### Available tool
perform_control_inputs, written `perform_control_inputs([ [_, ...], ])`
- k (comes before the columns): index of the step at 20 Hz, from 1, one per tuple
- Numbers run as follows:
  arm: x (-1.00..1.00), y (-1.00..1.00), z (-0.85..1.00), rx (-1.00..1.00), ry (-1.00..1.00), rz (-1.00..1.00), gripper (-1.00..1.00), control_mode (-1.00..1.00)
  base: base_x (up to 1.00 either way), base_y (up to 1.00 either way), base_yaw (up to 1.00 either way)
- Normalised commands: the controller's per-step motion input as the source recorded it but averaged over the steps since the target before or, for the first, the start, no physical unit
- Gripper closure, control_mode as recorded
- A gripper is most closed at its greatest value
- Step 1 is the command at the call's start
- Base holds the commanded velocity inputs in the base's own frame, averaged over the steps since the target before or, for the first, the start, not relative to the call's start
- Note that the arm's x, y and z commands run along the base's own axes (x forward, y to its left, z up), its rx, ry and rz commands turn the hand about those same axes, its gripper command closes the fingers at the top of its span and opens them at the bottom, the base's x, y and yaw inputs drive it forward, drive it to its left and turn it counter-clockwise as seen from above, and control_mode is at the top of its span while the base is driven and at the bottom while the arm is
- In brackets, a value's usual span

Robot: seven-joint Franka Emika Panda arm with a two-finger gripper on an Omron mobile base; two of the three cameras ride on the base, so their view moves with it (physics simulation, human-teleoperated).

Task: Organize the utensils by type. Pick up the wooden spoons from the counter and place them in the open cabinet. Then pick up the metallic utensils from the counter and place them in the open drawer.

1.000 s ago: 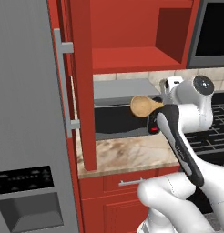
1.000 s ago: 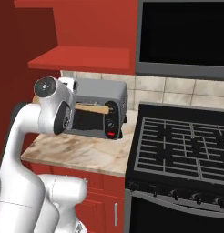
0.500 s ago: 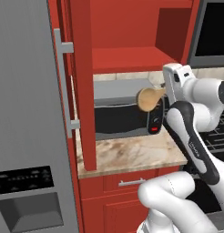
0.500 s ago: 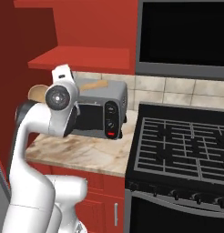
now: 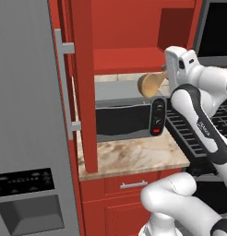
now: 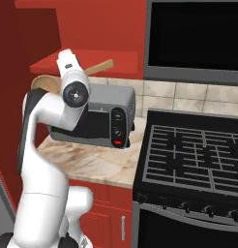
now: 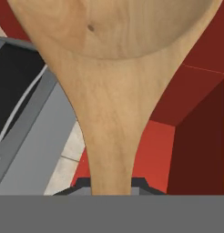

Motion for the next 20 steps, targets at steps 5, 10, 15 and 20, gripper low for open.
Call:
perform_control_inputs([
  [5, 0.36, 0.04, 0.52, 0.00, 0.02, 0.00, 1.00, -1.00, 0.00, 0.00, 0.00],
  [10, 0.28, 0.05, 0.32, 0.00, 0.18, 0.00, 1.00, -1.00, 0.00, 0.00, 0.00],
  [15, 0.40, 0.14, 0.06, -0.02, 0.17, -0.01, 1.00, -1.00, 0.00, 0.00, 0.00],
  [20, 0.51, 0.18, 0.00, -0.03, 0.03, 0.00, 1.00, -1.00, 0.00, 0.00, 0.00],
])
